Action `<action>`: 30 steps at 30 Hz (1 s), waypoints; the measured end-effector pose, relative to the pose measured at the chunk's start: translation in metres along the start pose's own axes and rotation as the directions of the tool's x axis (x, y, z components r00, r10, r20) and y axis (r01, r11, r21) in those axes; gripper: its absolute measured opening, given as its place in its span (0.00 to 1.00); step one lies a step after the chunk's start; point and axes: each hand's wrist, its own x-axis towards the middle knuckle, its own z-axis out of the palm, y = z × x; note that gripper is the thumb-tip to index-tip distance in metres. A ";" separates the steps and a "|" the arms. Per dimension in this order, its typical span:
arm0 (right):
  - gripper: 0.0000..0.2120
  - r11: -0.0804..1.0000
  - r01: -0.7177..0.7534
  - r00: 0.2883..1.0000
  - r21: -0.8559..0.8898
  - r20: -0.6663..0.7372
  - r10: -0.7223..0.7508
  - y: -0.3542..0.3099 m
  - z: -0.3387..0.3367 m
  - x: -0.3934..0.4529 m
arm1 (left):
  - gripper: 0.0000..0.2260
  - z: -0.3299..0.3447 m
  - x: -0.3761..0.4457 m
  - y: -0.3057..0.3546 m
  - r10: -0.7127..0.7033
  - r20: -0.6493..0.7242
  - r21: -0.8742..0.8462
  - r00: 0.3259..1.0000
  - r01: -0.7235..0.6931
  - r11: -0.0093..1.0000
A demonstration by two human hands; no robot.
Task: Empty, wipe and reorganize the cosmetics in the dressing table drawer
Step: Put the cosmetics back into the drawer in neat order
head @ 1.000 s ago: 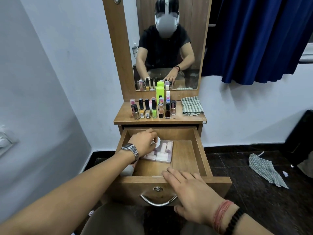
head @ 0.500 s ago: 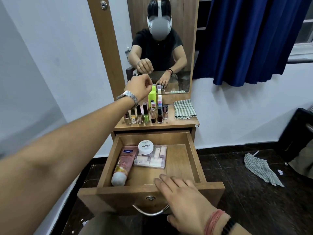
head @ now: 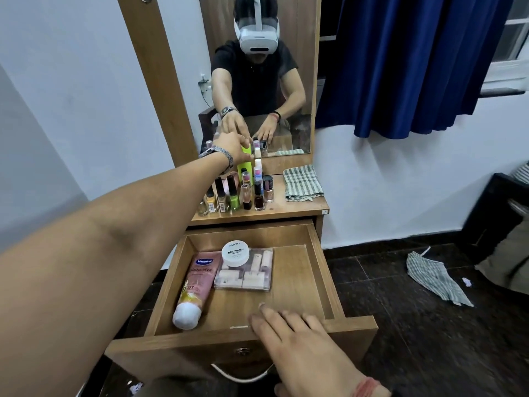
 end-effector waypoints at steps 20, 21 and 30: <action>0.41 0.998 0.010 0.994 0.056 0.104 -0.016 0.001 0.001 0.000 | 0.19 -0.052 -0.014 -0.002 0.059 -0.308 -0.095 0.950 -0.092 0.991; 0.42 0.999 0.011 0.994 0.050 0.109 -0.016 0.001 0.001 -0.001 | 0.19 -0.060 -0.019 -0.001 0.067 -0.336 -0.107 0.939 -0.109 0.988; 0.48 0.873 -0.086 0.994 0.480 -0.021 0.109 0.005 0.007 -0.003 | 0.15 -0.083 -0.135 0.010 0.222 -0.404 -0.150 0.887 -0.304 0.941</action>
